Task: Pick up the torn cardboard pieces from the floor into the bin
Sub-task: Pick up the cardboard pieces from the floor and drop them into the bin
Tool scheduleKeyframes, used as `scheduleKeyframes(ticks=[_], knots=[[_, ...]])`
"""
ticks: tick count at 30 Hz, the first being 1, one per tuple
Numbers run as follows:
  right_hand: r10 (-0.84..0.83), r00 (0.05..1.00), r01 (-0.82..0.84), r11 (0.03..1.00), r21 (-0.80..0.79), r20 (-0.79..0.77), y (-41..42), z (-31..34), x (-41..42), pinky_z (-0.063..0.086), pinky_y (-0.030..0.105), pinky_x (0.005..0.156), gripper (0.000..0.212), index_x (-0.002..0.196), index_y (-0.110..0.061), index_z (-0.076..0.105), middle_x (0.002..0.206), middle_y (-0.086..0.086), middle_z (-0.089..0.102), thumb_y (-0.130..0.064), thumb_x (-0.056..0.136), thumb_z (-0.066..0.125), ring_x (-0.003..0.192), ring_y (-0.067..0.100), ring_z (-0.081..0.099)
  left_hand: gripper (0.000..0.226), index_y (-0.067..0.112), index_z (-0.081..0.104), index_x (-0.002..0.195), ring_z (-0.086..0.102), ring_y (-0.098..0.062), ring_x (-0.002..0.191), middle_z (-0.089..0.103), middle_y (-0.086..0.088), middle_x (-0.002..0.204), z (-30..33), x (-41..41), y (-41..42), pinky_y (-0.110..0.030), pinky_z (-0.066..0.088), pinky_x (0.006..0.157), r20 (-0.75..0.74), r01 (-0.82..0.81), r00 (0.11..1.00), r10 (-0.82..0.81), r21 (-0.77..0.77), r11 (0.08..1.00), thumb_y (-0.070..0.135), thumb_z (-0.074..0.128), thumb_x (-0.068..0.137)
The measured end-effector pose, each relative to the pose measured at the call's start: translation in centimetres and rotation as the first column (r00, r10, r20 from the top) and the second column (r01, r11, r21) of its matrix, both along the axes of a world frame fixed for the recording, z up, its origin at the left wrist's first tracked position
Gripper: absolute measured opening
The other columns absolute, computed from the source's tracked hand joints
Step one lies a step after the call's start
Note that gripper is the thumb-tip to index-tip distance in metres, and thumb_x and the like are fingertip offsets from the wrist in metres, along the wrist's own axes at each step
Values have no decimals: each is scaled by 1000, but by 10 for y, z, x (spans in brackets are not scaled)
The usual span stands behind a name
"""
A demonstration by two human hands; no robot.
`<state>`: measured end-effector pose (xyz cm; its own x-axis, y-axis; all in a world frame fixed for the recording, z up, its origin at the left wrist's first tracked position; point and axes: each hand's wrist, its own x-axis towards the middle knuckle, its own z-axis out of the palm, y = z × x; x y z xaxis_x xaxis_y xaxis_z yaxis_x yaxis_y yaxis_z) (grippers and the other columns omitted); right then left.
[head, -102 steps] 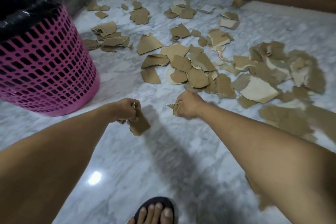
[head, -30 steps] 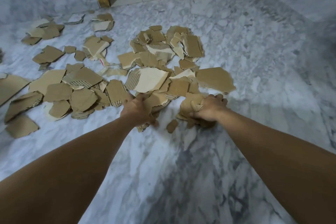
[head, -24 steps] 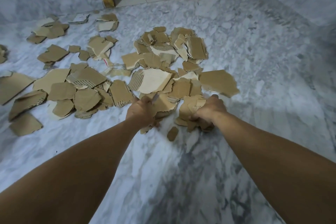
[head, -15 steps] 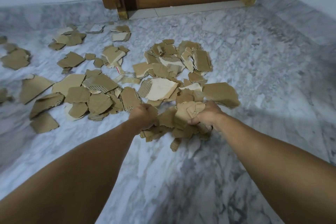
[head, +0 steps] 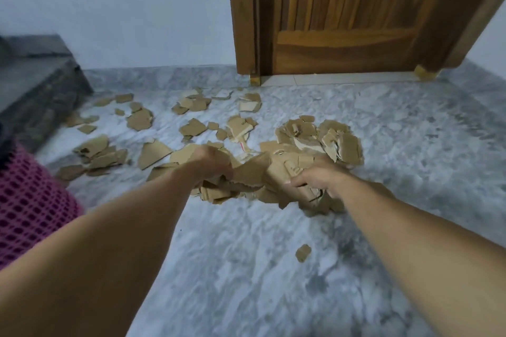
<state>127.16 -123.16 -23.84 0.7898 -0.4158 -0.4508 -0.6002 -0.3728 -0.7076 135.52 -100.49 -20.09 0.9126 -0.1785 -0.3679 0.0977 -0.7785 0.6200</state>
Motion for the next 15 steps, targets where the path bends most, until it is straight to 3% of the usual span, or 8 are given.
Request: scheduleKeyframes(ticks=[2, 4, 6, 8, 11, 15], knots=[[42, 998, -43, 999, 16, 39, 16, 25, 13, 45, 28, 93, 92, 131, -7, 47, 123, 2, 56, -23, 54, 95, 115, 23, 53, 15, 13, 60, 71, 56, -16, 64, 62, -7, 82, 30, 6, 23, -21, 54, 56, 38, -18, 999, 18, -7, 1000, 6, 72, 78], [87, 994, -87, 996, -6, 72, 34, 52, 30, 44, 28, 92, 92, 130, -6, 47, 126, 1, 54, -23, 55, 95, 119, 23, 52, 10, 10, 66, 82, 62, -21, 72, 64, -9, 87, 59, 11, 48, -27, 57, 66, 100, -88, 991, 88, -6, 996, 7, 73, 76], [126, 987, -126, 992, -11, 103, 57, 79, 49, 44, 28, 90, 81, 123, -6, 52, 119, 1, 56, -23, 56, 94, 111, 22, 53, 25, 4, 72, 93, 64, -23, 78, 66, -9, 87, 85, 18, 78, -35, 59, 76, 132, -195, 971, 202, -63, 979, 4, 77, 69], [167, 975, -167, 986, -16, 145, 84, 102, 69, 44, 28, 88, 76, 121, -6, 53, 117, 2, 56, -21, 59, 93, 108, 20, 52, 29, 2, 73, 93, 63, -23, 75, 65, -8, 82, 108, 22, 106, -38, 60, 76, 167, -255, 948, 270, -106, 961, -1, 78, 65], [269, 939, -274, 962, -7, 213, 135, 127, 97, 45, 31, 94, 94, 134, -7, 46, 134, 5, 52, -26, 56, 94, 123, 26, 50, 27, 4, 73, 90, 62, -21, 71, 64, -7, 80, 137, 21, 159, -34, 59, 69, 201, -335, 913, 354, -125, 934, 0, 79, 64], [365, 894, -377, 926, -4, 259, 209, 153, 120, 40, 27, 88, 96, 138, -5, 42, 137, 5, 48, -28, 60, 93, 128, 26, 46, 26, 3, 74, 84, 61, -21, 68, 64, -9, 79, 164, 15, 225, -32, 56, 63, 239, -429, 863, 444, -116, 896, 0, 80, 60]])
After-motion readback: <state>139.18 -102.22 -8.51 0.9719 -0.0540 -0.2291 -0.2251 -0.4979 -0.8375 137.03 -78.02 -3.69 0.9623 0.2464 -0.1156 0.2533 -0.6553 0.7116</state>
